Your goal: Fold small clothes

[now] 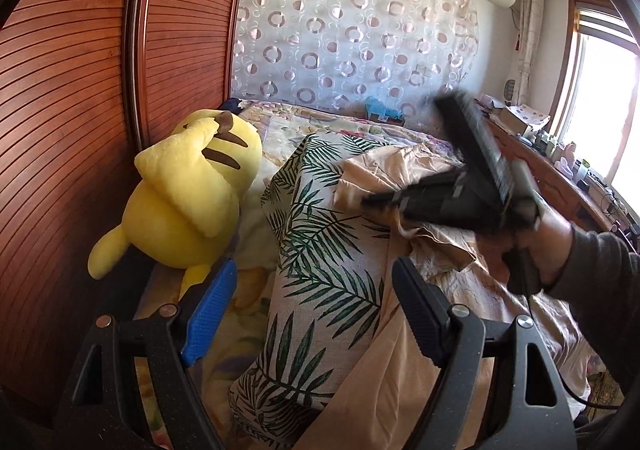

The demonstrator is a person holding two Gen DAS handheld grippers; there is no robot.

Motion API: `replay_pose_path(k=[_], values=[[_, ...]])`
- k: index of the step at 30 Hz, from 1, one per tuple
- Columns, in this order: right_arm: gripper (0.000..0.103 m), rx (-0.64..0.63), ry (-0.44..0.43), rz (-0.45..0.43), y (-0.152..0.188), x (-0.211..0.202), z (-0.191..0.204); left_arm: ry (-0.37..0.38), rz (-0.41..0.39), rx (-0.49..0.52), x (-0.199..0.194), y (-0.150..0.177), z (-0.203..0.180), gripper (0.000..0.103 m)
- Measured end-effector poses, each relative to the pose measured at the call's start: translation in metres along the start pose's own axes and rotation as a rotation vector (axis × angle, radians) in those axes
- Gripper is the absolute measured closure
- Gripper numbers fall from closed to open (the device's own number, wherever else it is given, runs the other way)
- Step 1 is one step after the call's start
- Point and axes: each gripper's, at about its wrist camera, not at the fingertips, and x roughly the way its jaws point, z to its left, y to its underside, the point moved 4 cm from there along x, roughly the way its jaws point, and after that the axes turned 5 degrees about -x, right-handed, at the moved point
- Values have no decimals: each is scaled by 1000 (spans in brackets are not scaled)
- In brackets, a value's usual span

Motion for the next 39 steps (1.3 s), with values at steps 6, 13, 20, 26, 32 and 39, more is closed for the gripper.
replay_pose_path(k=[6, 13, 20, 26, 32, 39], values=[[100, 169, 135, -142, -10, -56, -75, 27, 18, 23, 10, 3, -15, 23], [100, 342, 237, -84, 27, -68, -137, 51, 55, 53, 28, 11, -39, 23], [91, 368, 263, -28, 46, -67, -131, 52, 102, 90, 46, 18, -59, 23], [55, 384, 237, -103, 79, -112, -124, 68, 121, 119, 61, 18, -77, 23], [54, 383, 298, -93, 146, -159, -114, 105, 135, 169, 75, 15, -110, 23], [54, 460, 403, -87, 229, -236, -109, 169, 167, 251, 95, 12, -165, 23]])
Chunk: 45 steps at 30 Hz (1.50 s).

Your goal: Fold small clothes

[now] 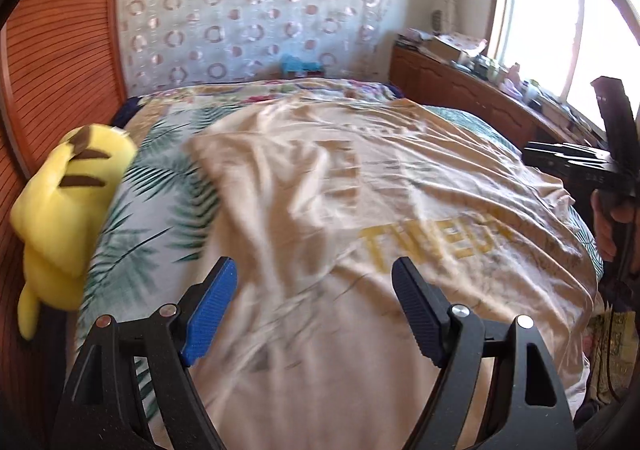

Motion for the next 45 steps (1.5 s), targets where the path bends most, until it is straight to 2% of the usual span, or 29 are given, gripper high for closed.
replay_pose_path(k=[8, 12, 16, 20, 26, 31, 37, 38, 40, 41, 42, 45], values=[[54, 127, 152, 23, 66, -70, -85, 54, 69, 104, 38, -11, -54, 23], [53, 195, 207, 54, 97, -91, -127, 55, 108, 144, 54, -14, -69, 23], [52, 253, 240, 99, 117, -103, -148, 46, 140, 173, 64, -16, -79, 23], [52, 317, 208, 113, 131, -109, -157, 34, 176, 196, 76, -11, -84, 23], [52, 346, 180, 106, 125, -109, -162, 41, 186, 192, 80, -9, -87, 19], [52, 398, 147, 139, 113, -78, -175, 44, 189, 194, 80, -8, -89, 18], [53, 440, 111, 147, 106, -73, -186, 32, 172, 179, 79, -6, -88, 18], [57, 428, 110, 145, 105, -73, -182, 29, 164, 174, 78, -5, -87, 18], [73, 393, 114, 140, 103, -75, -178, 32, 155, 178, 75, -3, -87, 18], [77, 368, 135, 142, 101, -75, -176, 32, 154, 173, 75, -3, -86, 18], [86, 345, 148, 145, 99, -72, -172, 31, 155, 175, 76, -4, -86, 18], [96, 283, 191, 142, 93, -75, -163, 37, 159, 173, 76, -4, -87, 17]])
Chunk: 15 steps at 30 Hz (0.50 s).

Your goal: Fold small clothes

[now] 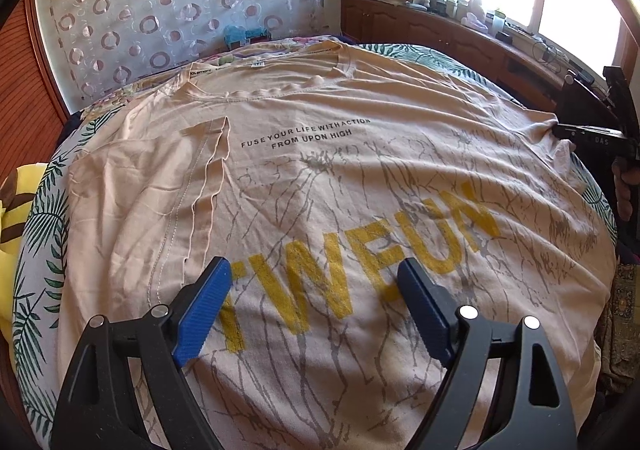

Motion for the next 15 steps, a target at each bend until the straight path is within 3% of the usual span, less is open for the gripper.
replay_pose_path(k=[8, 15], values=[[99, -81, -58, -127, -33, -34, 38, -1, 0, 1, 1, 0, -1, 17], [99, -186, -257, -225, -77, -65, 125, -2, -1, 2, 0, 0, -1, 16]])
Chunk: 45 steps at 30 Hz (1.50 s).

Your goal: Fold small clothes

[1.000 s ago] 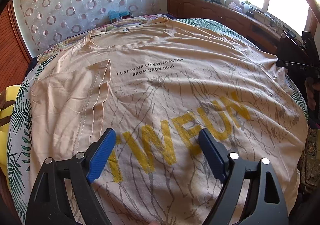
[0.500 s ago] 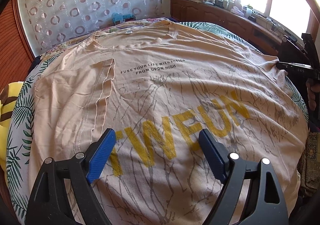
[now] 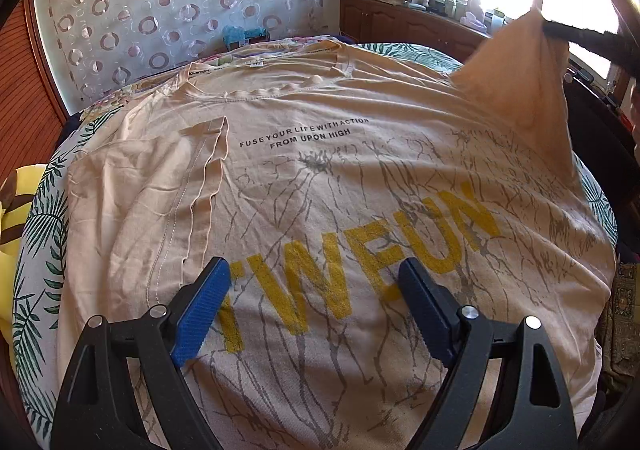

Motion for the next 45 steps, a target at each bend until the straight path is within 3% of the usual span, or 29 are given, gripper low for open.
replay_pose_path(k=[3, 5, 6, 7, 11, 14, 21, 23, 25, 28, 33, 36, 40, 45], values=[[95, 5, -106, -8, -15, 8, 24, 1, 0, -1, 0, 0, 0, 16], [79, -19, -79, -1, -15, 14, 31, 0, 0, -1, 0, 0, -1, 16], [63, -27, -65, 2, -13, 16, 31, 1, 0, -1, -1, 0, 0, 16], [56, -29, -62, 8, -10, 18, 32, 0, 0, -2, -1, 0, 0, 16], [56, -37, 15, 112, 12, 33, 26, -7, 3, -3, 0, 0, -2, 16], [56, -18, 21, 188, 43, 39, 23, -13, -3, -17, -2, -2, 0, 16], [56, 12, 6, 271, 78, 52, 26, -9, -138, -26, -43, -12, -7, 16], [63, 7, 2, 261, 78, 51, 31, 20, -159, -27, -55, -15, -11, 16], [85, -16, 8, 238, 75, 46, 37, 32, -177, -25, -63, -16, -15, 16], [94, -29, -7, 176, 72, 28, 45, 32, -210, -15, -72, -18, -20, 16], [95, -41, -97, 138, 66, 16, 62, 57, -236, -32, -77, -19, -22, 16], [95, -113, -139, 177, 71, 23, 78, 61, -232, -42, -76, -20, -21, 16], [85, -158, -180, 223, 73, 34, 83, 61, -231, -51, -76, -18, -20, 16], [67, -139, -215, 155, 51, 33, 72, 72, -237, -67, -80, -15, -18, 16]])
